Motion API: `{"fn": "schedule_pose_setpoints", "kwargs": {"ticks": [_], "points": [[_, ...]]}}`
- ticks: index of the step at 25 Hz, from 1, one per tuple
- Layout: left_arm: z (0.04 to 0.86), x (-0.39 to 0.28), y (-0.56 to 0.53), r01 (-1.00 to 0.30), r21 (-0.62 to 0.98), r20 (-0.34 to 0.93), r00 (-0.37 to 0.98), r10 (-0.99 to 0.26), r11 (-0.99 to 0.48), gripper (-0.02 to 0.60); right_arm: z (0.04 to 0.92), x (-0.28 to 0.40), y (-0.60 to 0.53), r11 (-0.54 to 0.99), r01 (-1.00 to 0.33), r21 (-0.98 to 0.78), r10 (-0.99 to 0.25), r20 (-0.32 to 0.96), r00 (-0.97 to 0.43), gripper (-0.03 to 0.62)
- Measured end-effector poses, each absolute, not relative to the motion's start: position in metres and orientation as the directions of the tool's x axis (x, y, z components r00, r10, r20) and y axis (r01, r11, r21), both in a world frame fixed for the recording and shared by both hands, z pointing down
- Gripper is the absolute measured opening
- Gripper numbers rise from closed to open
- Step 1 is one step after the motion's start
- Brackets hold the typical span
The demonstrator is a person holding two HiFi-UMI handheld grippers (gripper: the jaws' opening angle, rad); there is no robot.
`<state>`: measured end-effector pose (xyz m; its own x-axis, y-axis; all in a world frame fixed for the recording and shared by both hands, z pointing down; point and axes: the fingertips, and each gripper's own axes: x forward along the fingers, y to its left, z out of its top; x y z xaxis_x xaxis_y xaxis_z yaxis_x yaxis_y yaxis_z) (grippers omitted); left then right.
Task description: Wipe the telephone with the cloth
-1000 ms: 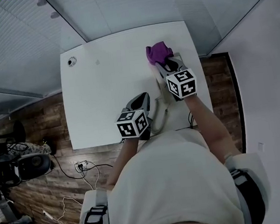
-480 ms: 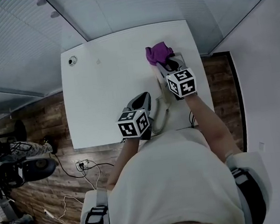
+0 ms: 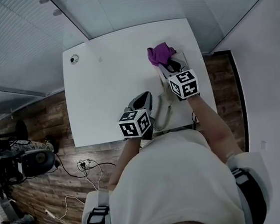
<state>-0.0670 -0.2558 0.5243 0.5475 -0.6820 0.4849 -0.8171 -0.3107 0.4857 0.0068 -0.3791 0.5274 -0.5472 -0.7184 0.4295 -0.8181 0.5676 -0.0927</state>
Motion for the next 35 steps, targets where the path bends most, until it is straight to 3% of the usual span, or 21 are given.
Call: {"fn": "schedule_pose_setpoints", "kwargs": {"ticks": [35], "points": [[0.531, -0.058, -0.156, -0.795, 0.504, 0.473, 0.582, -0.661, -0.339, 0.021, 0.554, 0.031, -0.263, 0.517, -0.849, -0.107, -0.736, 0.451, -0.505, 0.124]]}}
